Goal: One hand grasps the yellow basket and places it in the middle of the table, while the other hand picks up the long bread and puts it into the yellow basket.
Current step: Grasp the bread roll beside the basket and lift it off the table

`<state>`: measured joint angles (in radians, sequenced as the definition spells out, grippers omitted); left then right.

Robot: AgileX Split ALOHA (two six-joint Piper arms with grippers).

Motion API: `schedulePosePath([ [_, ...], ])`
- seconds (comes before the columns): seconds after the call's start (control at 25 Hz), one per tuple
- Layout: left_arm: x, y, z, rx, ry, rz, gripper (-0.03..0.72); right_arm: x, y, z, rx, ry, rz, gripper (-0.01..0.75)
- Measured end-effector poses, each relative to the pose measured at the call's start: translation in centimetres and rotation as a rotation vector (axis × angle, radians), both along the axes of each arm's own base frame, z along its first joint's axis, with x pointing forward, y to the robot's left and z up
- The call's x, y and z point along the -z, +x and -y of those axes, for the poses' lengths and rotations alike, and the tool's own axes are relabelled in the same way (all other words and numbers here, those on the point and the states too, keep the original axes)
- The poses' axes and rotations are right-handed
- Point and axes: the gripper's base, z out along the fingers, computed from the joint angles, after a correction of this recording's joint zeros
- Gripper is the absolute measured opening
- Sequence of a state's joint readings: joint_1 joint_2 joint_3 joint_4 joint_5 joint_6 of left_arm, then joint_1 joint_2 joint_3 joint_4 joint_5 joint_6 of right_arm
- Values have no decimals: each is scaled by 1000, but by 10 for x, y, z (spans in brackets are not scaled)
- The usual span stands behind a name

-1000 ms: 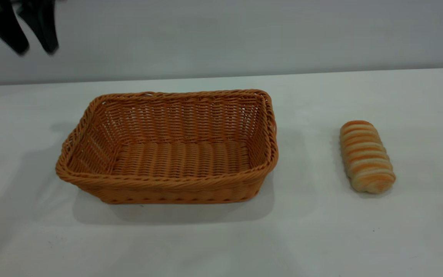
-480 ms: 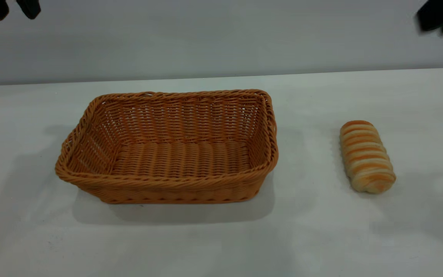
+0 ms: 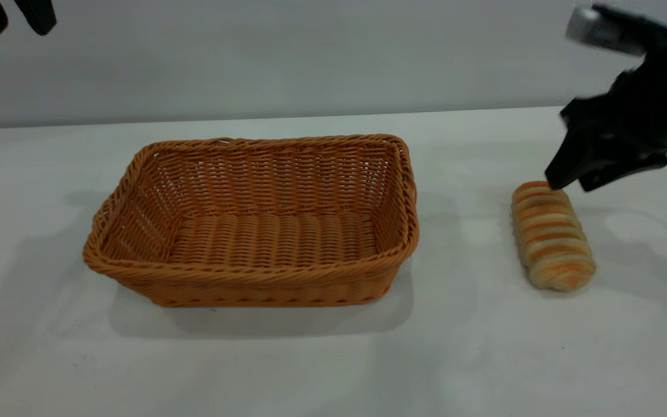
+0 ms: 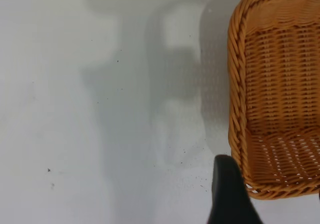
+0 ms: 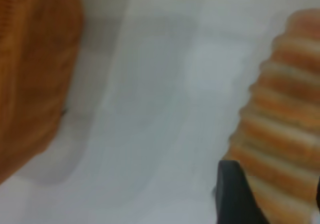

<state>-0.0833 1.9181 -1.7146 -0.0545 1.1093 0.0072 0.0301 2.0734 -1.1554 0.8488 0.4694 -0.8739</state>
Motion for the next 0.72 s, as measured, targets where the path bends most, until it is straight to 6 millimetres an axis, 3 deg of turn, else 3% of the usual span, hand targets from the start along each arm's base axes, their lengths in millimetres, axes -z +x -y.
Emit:
schedulePosePath([
  [0.44,0,-1,0,0,1,-7,476,62,12,-5,58,-110,-7,421],
  [0.52,0,-1,0,0,1,-8,476,65,12,-4,63,-111,-11,351],
  [0.68,0,-2,0,1,2,-20,476,59,13,-4,54,-120,9,80],
  [0.72,0,-2,0,1,2,-21,476,53,14,-4,48,-125,25,48],
])
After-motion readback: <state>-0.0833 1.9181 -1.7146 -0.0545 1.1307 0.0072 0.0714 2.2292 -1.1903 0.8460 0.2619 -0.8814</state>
